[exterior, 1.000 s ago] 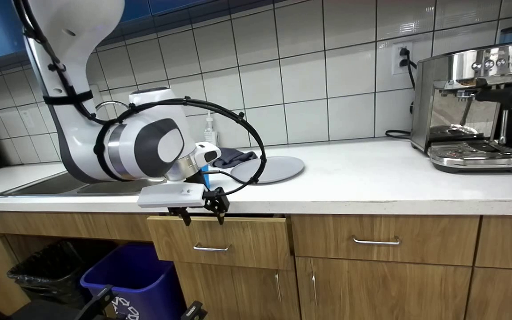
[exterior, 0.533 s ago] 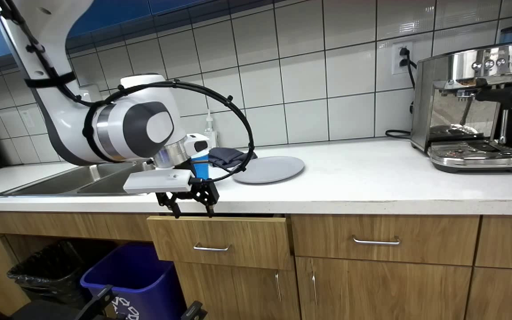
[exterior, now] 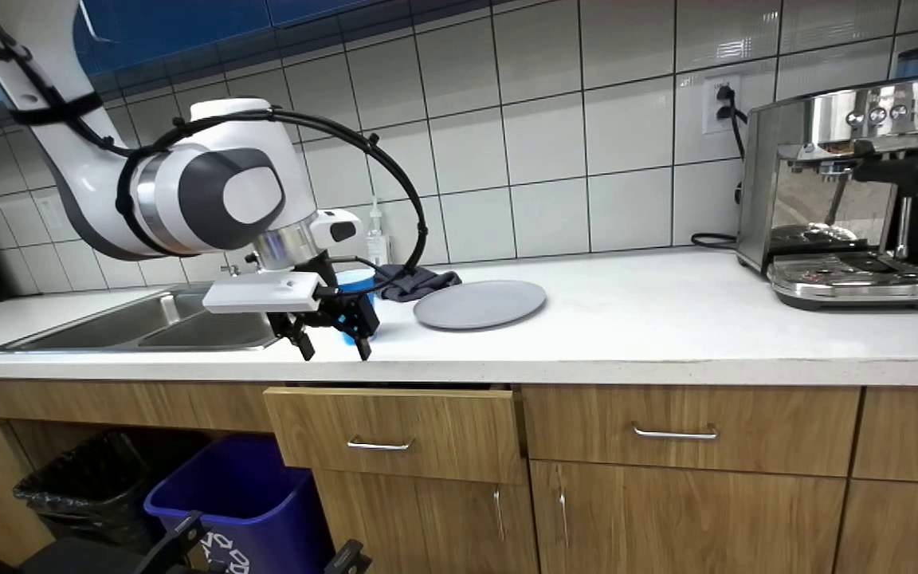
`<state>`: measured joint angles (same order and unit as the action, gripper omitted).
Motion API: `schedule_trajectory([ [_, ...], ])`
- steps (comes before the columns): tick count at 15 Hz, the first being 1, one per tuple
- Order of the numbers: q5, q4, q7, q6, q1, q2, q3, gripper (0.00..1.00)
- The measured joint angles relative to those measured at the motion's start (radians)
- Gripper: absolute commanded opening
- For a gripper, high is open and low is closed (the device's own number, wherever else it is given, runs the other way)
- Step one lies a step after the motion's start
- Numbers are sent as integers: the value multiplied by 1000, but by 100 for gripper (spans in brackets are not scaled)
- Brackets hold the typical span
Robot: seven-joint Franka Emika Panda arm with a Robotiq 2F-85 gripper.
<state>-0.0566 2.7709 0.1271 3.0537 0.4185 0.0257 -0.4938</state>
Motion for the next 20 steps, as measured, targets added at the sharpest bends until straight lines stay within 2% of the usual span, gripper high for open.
schedule_trajectory([
  [5,-193,0,130,-69,-20,-97,-4,100],
  [9,-317,0,239,-175,-54,-186,31,100],
  [13,-341,0,300,-275,-61,-252,81,100],
  [15,-326,1,308,-293,-122,-257,172,100],
  [20,-330,1,332,-315,-122,-258,210,100],
])
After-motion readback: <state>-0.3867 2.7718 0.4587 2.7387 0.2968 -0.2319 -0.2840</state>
